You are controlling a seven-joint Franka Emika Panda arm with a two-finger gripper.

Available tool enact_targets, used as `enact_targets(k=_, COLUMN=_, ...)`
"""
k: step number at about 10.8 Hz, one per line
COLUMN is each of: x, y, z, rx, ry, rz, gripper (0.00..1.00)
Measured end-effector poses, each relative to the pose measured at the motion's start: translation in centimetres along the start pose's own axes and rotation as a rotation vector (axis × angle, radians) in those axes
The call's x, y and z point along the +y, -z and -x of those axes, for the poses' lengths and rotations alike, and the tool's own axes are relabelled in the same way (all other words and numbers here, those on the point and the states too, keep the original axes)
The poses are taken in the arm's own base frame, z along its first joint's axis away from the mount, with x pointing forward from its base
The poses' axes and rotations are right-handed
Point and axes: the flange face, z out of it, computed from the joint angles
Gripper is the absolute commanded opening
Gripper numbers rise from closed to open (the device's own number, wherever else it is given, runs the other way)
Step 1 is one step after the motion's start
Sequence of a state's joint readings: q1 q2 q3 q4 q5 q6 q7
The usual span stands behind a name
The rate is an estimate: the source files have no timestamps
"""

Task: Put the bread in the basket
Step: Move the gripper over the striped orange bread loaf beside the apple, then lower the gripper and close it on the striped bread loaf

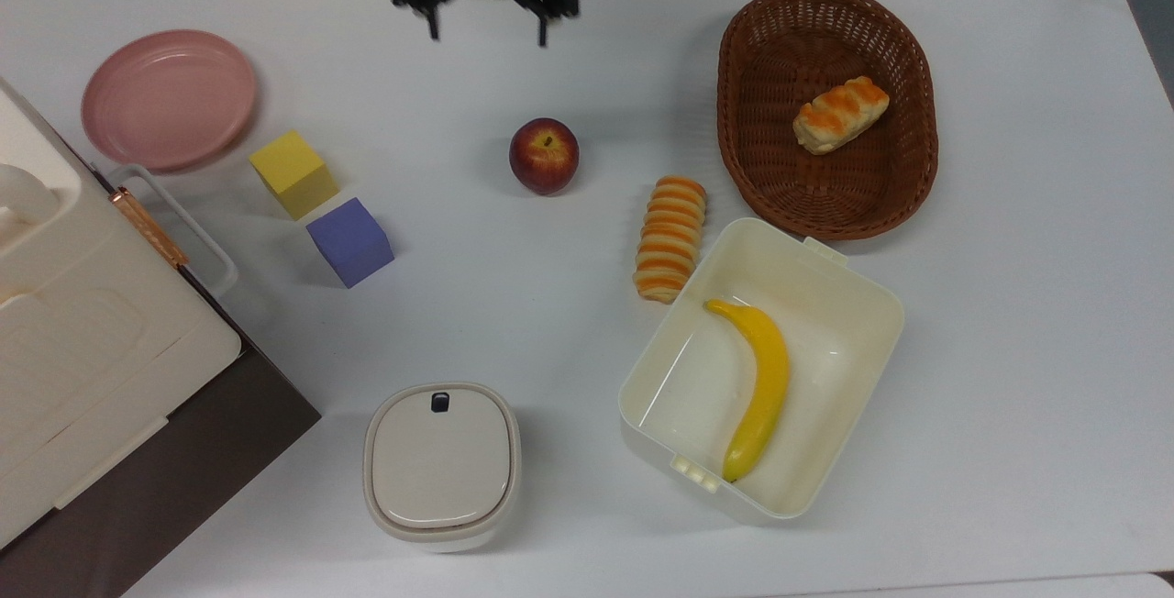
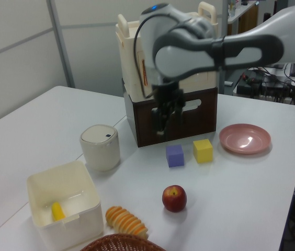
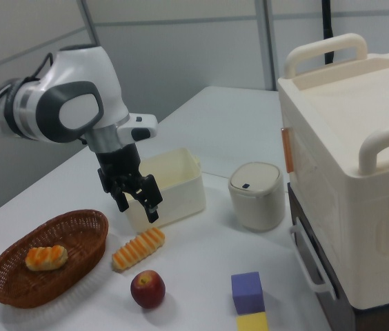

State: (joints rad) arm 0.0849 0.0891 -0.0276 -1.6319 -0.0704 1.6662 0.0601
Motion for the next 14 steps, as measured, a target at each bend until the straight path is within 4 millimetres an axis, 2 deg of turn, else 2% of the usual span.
enact_targets(k=3, x=-4.5, y=-3.8, z=-2.3, rx=-0.008, ry=0.06, rz=-0.02, gripper=1.0)
enact_targets(k=7, x=-10.0, y=-7.5, z=-4.2, rx=0.004, ry=0.091, rz=-0.137, gripper=1.0)
enact_targets(k=10, x=-14.8, y=-12.9, z=-5.5, rx=-0.012, ry=0.081, rz=-0.128, gripper=1.0)
enact_targets(k=11, x=-15.8, y=-14.5, z=-5.9, rx=-0.016, ry=0.081, rz=-0.125, gripper=1.0)
enact_targets(k=14, x=-16.8, y=-18.1, z=-7.2, rx=0.007, ry=0.082, rz=-0.125, gripper=1.0)
